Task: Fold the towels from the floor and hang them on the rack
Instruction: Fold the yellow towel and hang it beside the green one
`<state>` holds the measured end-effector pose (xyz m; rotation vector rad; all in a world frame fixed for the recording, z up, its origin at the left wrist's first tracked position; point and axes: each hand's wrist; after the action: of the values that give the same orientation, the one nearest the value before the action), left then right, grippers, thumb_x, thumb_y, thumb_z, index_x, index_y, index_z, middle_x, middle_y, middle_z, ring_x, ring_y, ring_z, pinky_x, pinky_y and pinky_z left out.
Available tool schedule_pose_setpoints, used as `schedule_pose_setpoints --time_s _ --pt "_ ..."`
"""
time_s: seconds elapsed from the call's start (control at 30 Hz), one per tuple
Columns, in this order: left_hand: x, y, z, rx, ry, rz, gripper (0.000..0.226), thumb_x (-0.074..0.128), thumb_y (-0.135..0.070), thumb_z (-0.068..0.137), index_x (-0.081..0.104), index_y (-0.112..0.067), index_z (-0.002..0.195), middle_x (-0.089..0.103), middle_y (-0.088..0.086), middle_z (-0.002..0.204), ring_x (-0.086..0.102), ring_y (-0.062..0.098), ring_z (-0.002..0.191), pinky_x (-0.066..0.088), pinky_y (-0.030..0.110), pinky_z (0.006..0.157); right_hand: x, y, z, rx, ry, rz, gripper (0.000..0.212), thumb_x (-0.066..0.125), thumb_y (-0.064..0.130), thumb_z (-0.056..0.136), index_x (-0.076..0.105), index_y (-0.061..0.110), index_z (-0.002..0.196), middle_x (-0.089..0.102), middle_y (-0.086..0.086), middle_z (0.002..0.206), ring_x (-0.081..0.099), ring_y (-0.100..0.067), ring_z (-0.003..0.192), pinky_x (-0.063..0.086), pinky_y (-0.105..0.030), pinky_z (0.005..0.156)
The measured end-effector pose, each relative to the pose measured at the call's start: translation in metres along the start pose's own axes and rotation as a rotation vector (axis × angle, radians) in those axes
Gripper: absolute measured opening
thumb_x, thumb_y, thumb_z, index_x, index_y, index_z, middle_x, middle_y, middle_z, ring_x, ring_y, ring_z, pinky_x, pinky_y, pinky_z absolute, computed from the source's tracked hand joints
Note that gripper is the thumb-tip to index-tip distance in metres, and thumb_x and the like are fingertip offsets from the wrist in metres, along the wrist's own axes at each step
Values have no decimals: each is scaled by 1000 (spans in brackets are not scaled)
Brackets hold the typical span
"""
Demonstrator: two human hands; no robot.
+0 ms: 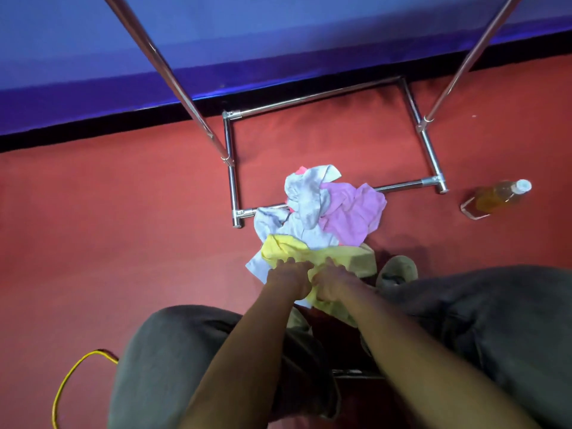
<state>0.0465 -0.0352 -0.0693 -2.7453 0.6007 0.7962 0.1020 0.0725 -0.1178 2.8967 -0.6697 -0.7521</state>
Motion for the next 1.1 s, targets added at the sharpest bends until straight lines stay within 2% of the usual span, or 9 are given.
schedule_pose_setpoints --time_s 0.13,0.27,0.37,0.47,0.57,0.7,0.8,0.93,1.1 --pt "10 -10 7 4 24 -8 51 44 -34 101 35 -39 151 41 10 145 36 34 137 39 49 105 11 1 15 17 -28 22 51 47 31 97 46 39 147 -13 -3 168 30 -33 146 35 -46 114" --pt "14 -13 12 4 15 -25 51 49 -31 99 39 -38 148 45 11 138 40 35 133 40 49 102 14 -1 26 51 -42 109 60 46 30 97 34 31 155 -10 0 169 30 -31 148 35 -45 116" --pt "18 -13 16 1 13 -37 50 47 -32 99 39 -40 148 45 11 137 40 34 132 39 48 102 20 -4 36 31 -38 156 62 50 33 93 38 26 153 15 -1 168 31 -29 148 35 -40 115" --pt "19 -14 18 5 10 -43 53 46 -31 99 36 -43 150 44 11 140 39 34 133 38 47 103 24 -4 37 25 -50 153 64 60 37 85 47 26 147 41 0 151 45 -29 138 42 -41 110" --pt "19 -14 18 7 -5 -49 57 48 -29 98 34 -41 151 44 10 141 39 34 133 39 48 103 23 -2 33 2 -110 191 57 62 31 88 51 19 143 48 -6 144 53 -31 130 47 -39 106" --pt "13 -13 12 4 -74 -80 56 50 -29 97 35 -32 151 46 10 138 41 34 131 40 47 100 13 0 25 -42 -217 234 32 59 17 91 62 8 122 58 -15 127 56 -31 121 48 -35 97" --pt "3 -12 7 2 -137 -58 48 51 -24 96 42 -22 143 48 11 135 42 35 127 43 47 94 -7 8 6 -32 -365 265 36 59 9 90 51 5 125 56 -17 125 57 -34 117 49 -39 92" --pt "-16 -13 -7 -9 -201 -97 42 52 -20 93 44 -15 134 49 11 130 44 35 124 44 47 96 -47 18 -23 -66 -459 289 33 53 8 92 44 5 123 61 -18 119 62 -37 108 45 -38 74" --pt "-67 -13 -29 6 -372 -312 36 46 -29 89 58 -6 114 64 18 117 60 40 114 48 47 93 -113 26 -79 -93 -565 494 18 60 14 89 65 5 103 68 -15 95 67 -34 94 50 -35 74"
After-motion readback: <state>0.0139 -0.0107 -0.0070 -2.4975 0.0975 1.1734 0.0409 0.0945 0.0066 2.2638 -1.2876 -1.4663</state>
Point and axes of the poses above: each hand's wrist, its own z-axis towards the middle knuckle, its own x-axis out of the palm, y = z × x
